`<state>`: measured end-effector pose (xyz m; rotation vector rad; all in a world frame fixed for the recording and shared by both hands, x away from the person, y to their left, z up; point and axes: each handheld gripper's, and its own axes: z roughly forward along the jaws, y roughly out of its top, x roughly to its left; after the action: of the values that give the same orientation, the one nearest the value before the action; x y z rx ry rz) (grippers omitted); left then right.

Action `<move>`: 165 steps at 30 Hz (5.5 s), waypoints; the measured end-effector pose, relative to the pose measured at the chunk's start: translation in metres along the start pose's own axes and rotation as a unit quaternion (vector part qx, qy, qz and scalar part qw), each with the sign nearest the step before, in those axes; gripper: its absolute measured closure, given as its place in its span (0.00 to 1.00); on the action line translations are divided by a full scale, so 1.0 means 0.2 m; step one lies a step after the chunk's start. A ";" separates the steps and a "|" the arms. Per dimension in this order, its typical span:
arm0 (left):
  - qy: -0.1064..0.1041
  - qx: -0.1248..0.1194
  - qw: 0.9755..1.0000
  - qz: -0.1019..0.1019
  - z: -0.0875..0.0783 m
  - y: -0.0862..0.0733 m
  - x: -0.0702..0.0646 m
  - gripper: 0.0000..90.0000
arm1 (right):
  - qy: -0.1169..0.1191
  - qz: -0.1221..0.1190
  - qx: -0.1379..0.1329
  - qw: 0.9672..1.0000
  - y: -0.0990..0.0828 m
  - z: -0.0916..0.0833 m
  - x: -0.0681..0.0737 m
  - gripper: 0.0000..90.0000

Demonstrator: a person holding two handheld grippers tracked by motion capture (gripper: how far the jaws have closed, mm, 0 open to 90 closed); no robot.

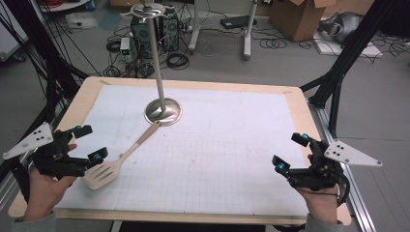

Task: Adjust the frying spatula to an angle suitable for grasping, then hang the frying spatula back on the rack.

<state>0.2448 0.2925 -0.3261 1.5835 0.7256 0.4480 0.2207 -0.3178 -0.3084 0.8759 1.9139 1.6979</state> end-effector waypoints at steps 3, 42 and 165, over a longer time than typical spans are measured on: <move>-0.003 0.002 1.000 -0.012 0.01 0.00 0.01 0.02 | 0.001 -0.002 0.001 1.000 0.00 0.00 0.00 0.01; 0.023 0.005 1.000 -0.020 0.09 -0.16 0.10 0.03 | 0.009 0.009 0.022 1.000 -0.05 0.04 -0.02 0.01; 0.091 0.209 0.973 -0.040 0.56 -0.38 0.31 0.21 | 0.052 0.004 0.045 0.998 -0.05 0.09 -0.01 0.01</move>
<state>0.3490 0.2543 -0.4253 1.9136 1.0726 0.4009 0.2326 -0.3079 -0.3204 0.8444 2.0729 1.7035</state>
